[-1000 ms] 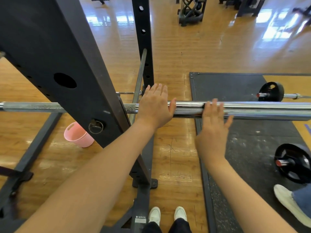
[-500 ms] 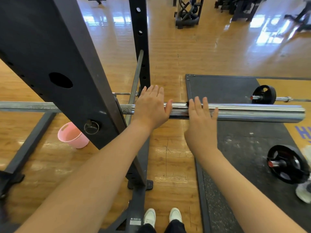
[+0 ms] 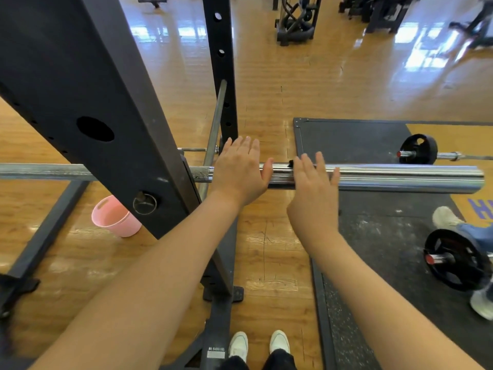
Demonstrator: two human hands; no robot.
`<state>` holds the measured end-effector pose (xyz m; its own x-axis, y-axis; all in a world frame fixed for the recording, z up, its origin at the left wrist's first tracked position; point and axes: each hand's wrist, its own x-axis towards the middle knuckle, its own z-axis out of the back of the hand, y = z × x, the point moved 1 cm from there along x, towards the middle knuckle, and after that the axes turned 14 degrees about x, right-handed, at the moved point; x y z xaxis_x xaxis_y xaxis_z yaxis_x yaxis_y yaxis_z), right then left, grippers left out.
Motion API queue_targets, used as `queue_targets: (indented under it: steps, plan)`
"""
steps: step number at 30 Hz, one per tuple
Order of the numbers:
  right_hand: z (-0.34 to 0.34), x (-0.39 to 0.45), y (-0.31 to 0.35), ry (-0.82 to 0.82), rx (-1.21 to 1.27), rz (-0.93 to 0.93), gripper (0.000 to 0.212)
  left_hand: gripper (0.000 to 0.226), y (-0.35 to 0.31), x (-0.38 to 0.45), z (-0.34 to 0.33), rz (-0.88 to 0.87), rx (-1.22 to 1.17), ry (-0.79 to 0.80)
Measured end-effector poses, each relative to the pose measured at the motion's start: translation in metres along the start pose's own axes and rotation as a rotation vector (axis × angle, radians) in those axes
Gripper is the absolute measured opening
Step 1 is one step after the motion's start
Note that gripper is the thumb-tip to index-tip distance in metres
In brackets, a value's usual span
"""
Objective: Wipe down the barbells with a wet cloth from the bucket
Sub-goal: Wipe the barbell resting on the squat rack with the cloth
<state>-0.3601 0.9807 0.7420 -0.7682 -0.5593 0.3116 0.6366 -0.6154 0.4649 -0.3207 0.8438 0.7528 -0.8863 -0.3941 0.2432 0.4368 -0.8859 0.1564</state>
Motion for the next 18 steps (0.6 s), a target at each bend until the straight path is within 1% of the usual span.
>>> queue_targets:
  steps: [2, 4, 6, 8, 10, 12, 14, 16, 18]
  plan:
    - [-0.003, -0.004, -0.001, 0.006, 0.009, 0.049, 0.066, 0.067, -0.001, 0.0, 0.0, 0.005, 0.004, -0.004]
    - [0.005, -0.005, -0.016, -0.021, -0.005, 0.054, 0.07, 0.07, -0.001, 0.0, 0.0, 0.0, -0.004, -0.012]
    - [0.017, -0.007, -0.04, -0.047, -0.023, -0.037, 0.076, 0.072, 0.0, -0.001, 0.0, 0.0, -0.017, -0.035]
    - [0.028, -0.009, -0.059, -0.075, -0.016, -0.139, 0.077, 0.066, 0.001, 0.0, -0.001, 0.006, -0.029, -0.048]
    - [0.031, -0.009, -0.065, -0.103, -0.02, -0.192, 0.074, 0.063, 0.001, 0.0, -0.002, 0.003, -0.032, -0.052]
    - [0.023, -0.008, -0.058, -0.129, -0.032, -0.214, 0.072, 0.065, 0.001, 0.0, -0.003, -0.005, -0.027, -0.05]
    - [0.007, -0.01, -0.04, -0.157, -0.035, -0.155, 0.072, 0.066, 0.001, 0.0, -0.002, -0.008, -0.03, -0.045]
    - [-0.011, -0.014, -0.022, -0.159, -0.024, -0.026, 0.074, 0.064, 0.001, 0.001, -0.001, -0.01, -0.03, -0.01]
    - [-0.021, -0.019, -0.016, -0.141, 0.0, 0.072, 0.075, 0.058, 0.001, 0.002, 0.001, -0.013, -0.026, 0.025]
